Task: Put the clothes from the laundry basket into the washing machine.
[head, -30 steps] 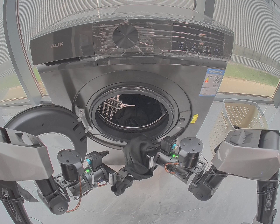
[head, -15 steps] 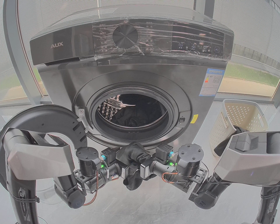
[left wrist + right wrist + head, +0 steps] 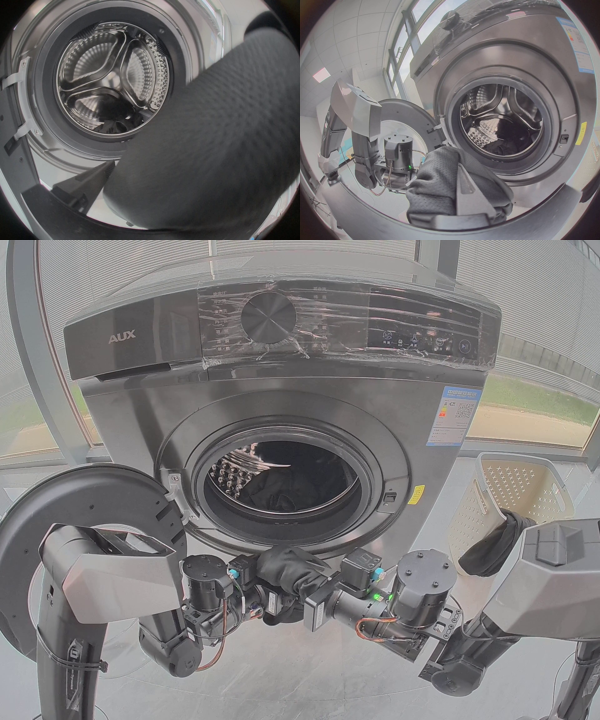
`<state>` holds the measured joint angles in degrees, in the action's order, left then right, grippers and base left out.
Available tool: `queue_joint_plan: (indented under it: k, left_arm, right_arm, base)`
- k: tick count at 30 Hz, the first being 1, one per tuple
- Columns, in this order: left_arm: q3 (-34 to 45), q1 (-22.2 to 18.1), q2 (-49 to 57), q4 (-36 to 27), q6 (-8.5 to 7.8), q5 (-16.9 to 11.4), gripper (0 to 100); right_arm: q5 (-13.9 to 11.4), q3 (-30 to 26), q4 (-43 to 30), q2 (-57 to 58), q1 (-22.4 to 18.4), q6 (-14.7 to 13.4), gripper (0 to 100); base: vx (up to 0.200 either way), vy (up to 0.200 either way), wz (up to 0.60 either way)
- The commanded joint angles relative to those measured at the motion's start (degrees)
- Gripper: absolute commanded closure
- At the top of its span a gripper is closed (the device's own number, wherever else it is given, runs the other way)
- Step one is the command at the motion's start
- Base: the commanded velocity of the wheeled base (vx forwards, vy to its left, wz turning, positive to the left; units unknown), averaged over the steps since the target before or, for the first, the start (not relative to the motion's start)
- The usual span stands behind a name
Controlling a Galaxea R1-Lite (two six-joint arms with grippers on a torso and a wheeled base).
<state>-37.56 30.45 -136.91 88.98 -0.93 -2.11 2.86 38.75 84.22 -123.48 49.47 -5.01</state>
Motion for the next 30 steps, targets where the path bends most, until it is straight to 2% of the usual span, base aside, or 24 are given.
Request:
queue_joint_plan:
  k: [1, 6, 9, 10, 16, 22, 23, 26, 28, 29, 30]
  left_arm:
    - [-1.73, -1.54, -1.08, 0.14, -0.04, 0.61, 100]
    - [-1.46, -2.68, 1.47, 0.23, 0.66, 0.61, 100]
    - [-1.38, -2.68, 2.18, 0.23, 1.28, 0.61, 100]
    - [-1.02, -2.50, 3.85, 0.23, 2.07, 0.79, 100]
    - [1.96, -1.89, 10.00, 0.23, 2.16, 1.76, 100]
    - [3.98, -1.71, 15.27, 0.23, 2.33, 1.76, 100]
    - [4.25, -1.54, 15.80, 0.23, 2.33, 1.76, 100]
    - [4.42, -1.54, 17.21, 0.23, 2.33, 1.76, 100]
    - [4.69, -1.54, 18.79, 0.23, 2.77, 1.76, 100]
    - [5.83, -1.45, 20.19, 0.23, 3.65, 1.85, 100]
    - [7.76, -1.10, 22.39, 0.32, 5.23, 1.67, 100]
  right_arm:
    - [0.30, -0.96, -0.11, 0.34, -1.66, -0.09, 100]
    - [0.39, -1.84, -0.47, -0.10, -5.08, -0.61, 100]
    - [0.39, -2.37, -0.47, -0.18, -5.52, -0.61, 100]
    - [0.39, -5.27, -0.47, -0.89, -6.05, -0.61, 100]
    - [0.39, -11.16, 0.24, -1.41, -5.88, -0.61, 100]
    - [0.30, -12.65, 1.12, -2.29, -5.70, -0.61, 100]
    - [0.30, -12.56, 1.56, -2.29, -5.44, -0.61, 0]
    - [0.39, -12.74, 1.91, -2.21, -5.00, -0.79, 0]
    - [0.39, -14.85, 1.91, -1.94, -4.65, -1.58, 0]
    - [0.30, -18.80, 2.26, -1.59, -4.56, -2.28, 0]
    - [0.21, -22.14, 2.87, -1.50, -4.91, -2.46, 0]
  base:
    - [0.000, 0.000, 0.00]
    - [0.000, 0.000, 0.00]
    - [0.000, 0.000, 0.00]
    - [0.000, 0.000, 0.00]
    - [0.000, 0.000, 0.00]
    - [0.000, 0.000, 0.00]
    - [0.000, 0.000, 0.00]
    - [0.000, 0.000, 0.00]
    - [0.000, 0.000, 0.00]
    - [0.000, 0.000, 0.00]
    - [0.000, 0.000, 0.00]
